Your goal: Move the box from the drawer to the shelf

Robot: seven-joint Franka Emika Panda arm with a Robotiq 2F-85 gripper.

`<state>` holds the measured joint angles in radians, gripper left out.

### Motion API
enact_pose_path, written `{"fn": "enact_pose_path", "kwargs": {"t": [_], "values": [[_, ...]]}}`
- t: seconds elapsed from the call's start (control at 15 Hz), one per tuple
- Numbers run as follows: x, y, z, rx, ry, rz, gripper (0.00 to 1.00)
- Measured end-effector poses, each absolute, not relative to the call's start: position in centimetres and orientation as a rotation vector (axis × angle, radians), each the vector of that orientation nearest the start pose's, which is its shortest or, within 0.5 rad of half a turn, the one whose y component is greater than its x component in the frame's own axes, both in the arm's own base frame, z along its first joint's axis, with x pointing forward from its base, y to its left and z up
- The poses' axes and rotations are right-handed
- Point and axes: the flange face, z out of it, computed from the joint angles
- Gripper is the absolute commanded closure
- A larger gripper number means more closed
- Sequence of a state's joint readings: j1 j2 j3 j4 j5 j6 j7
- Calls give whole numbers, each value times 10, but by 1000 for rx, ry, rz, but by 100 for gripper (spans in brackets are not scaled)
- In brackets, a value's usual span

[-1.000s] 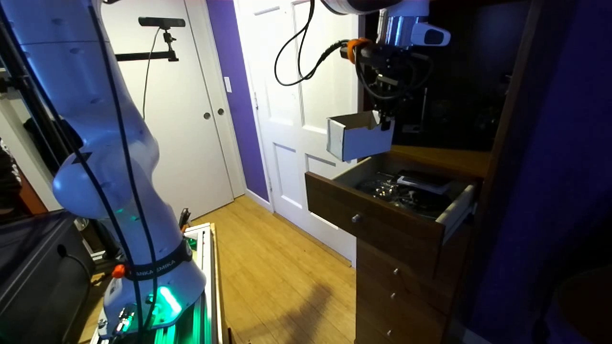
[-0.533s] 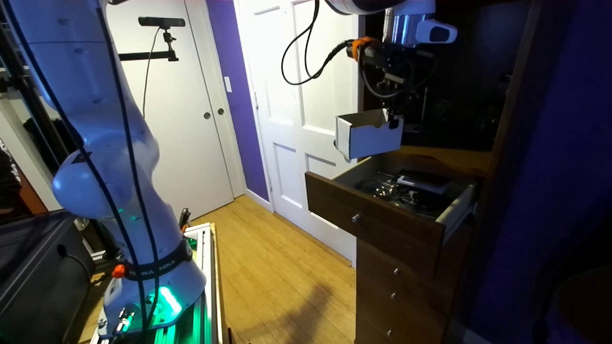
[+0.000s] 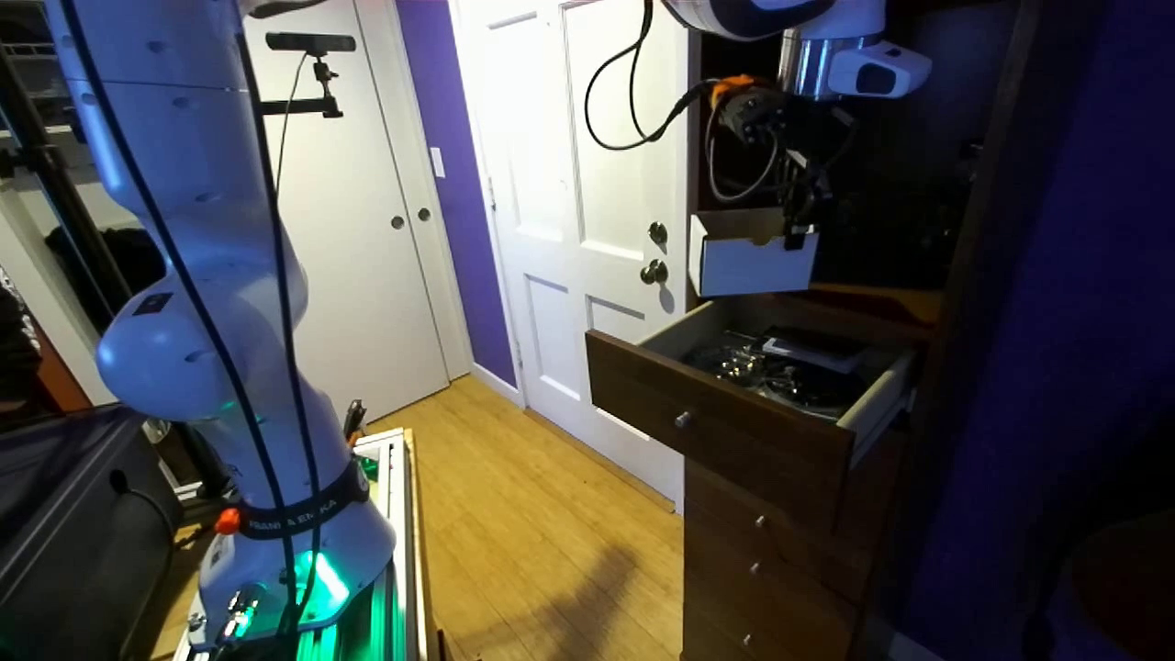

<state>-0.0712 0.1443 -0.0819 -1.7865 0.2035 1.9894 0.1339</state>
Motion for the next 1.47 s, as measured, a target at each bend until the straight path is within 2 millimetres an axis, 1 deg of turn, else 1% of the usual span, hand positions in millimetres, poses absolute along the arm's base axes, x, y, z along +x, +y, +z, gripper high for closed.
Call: {"fn": "enact_pose_path", "kwargs": {"t": [0.2,0.33,0.53,0.73,1.07,1.33,1.4,1.47], "values": [[612,-92,473,-2812,697,-141,99],[616,-97,472,-2748,769,-181,99],[623,-95,472,-2665,855,-242,99],[628,-91,465,-2596,989,-281,99],[636,-87,446,-2472,1244,-290,99],[639,-88,440,-2385,1391,-286,99],[640,-88,440,-2373,1410,-295,72],[641,-87,440,-2362,1425,-301,71]]}}
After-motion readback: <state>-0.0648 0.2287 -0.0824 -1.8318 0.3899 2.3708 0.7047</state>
